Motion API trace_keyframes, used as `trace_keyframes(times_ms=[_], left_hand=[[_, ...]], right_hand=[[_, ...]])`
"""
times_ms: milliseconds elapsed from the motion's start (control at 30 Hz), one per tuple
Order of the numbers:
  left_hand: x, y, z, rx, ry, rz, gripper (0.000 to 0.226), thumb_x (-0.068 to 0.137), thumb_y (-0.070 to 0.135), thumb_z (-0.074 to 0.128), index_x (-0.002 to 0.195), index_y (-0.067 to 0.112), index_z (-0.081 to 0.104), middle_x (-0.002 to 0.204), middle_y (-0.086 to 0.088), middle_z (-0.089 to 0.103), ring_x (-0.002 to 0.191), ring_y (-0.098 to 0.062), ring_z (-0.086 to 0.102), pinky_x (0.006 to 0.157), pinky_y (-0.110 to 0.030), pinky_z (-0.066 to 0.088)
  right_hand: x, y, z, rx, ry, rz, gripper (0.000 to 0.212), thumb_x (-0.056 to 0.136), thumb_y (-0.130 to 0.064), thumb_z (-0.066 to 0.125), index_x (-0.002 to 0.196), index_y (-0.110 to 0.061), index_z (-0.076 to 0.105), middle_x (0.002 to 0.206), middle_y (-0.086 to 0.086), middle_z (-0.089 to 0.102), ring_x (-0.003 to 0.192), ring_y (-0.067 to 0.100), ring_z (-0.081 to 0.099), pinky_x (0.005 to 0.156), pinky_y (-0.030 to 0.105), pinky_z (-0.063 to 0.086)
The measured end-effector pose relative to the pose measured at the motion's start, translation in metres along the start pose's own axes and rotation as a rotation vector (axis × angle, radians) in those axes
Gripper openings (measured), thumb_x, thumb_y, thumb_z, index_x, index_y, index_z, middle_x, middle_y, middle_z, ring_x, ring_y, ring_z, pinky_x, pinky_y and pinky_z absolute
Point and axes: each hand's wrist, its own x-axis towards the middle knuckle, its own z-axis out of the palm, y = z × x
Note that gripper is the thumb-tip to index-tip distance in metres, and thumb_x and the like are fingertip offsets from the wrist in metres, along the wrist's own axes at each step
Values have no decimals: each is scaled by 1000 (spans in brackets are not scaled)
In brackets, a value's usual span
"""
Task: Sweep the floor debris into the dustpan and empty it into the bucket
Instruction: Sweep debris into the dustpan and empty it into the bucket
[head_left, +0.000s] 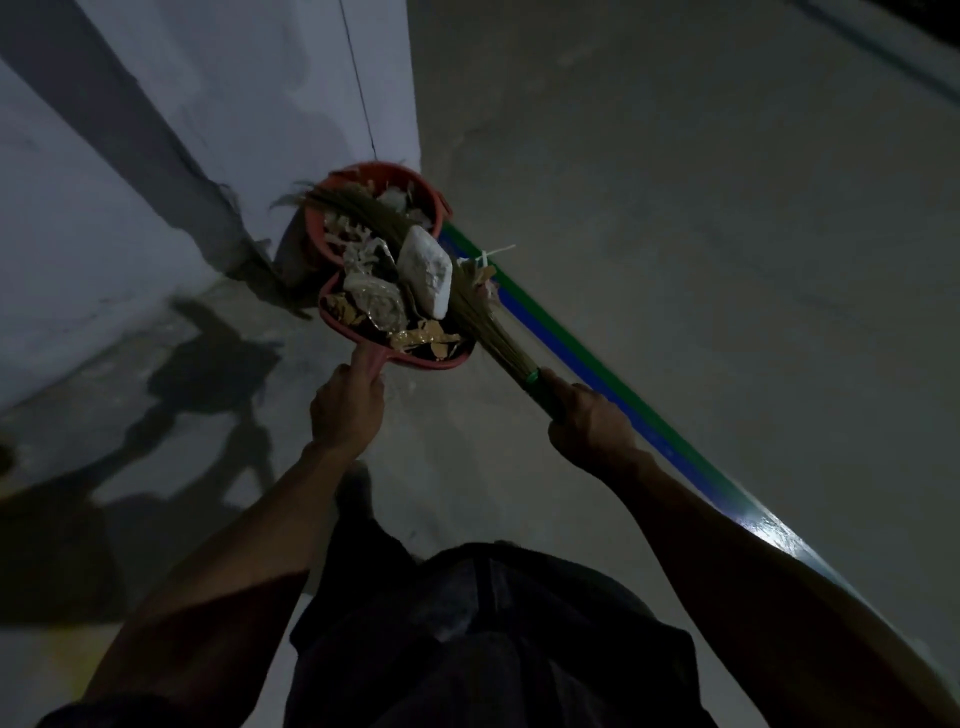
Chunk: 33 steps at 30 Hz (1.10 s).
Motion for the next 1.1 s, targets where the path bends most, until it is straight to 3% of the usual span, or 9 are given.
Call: trace_keyframes(times_ms=[200, 467, 700, 900, 1100], left_hand=[[123, -67, -45, 6, -82, 101, 57, 97, 16, 53, 150, 12, 31, 118, -27, 56, 106, -46, 54, 82, -50, 42], [248, -106, -103, 5, -141, 187, 59, 95, 14, 56, 148, 21, 32, 127, -24, 55, 111, -47, 53, 84, -51, 43], [357, -124, -104, 111, -247, 170, 56, 96, 20, 55, 147, 22, 32, 125, -23, 55, 112, -45, 53, 84, -51, 45], [447, -121, -89, 229, -346, 162, 50, 96, 21, 54, 143, 20, 36, 126, -24, 53, 112, -47, 52, 83, -51, 45], [513, -115, -86, 342, -476, 259, 50, 94, 22, 54, 141, 21, 36, 113, -20, 59, 102, -44, 58, 75, -47, 46]], right_hand=[[86, -92, 11, 24, 34, 86, 74, 86, -18, 53, 154, -33, 24, 108, 8, 60, 82, 27, 57, 57, 28, 38], [176, -183, 0, 101, 34, 178, 77, 86, -20, 56, 154, -33, 24, 112, 11, 61, 90, 32, 60, 63, 30, 41], [271, -209, -4, 124, -52, 198, 76, 88, -19, 55, 155, -31, 22, 115, 11, 59, 85, 28, 57, 57, 26, 36], [344, -211, -3, 140, -133, 245, 77, 88, -18, 53, 155, -30, 20, 115, 10, 57, 89, 29, 59, 62, 28, 42], [374, -218, -1, 105, -162, 356, 78, 88, -18, 52, 156, -32, 16, 113, 9, 55, 84, 29, 60, 59, 28, 38]])
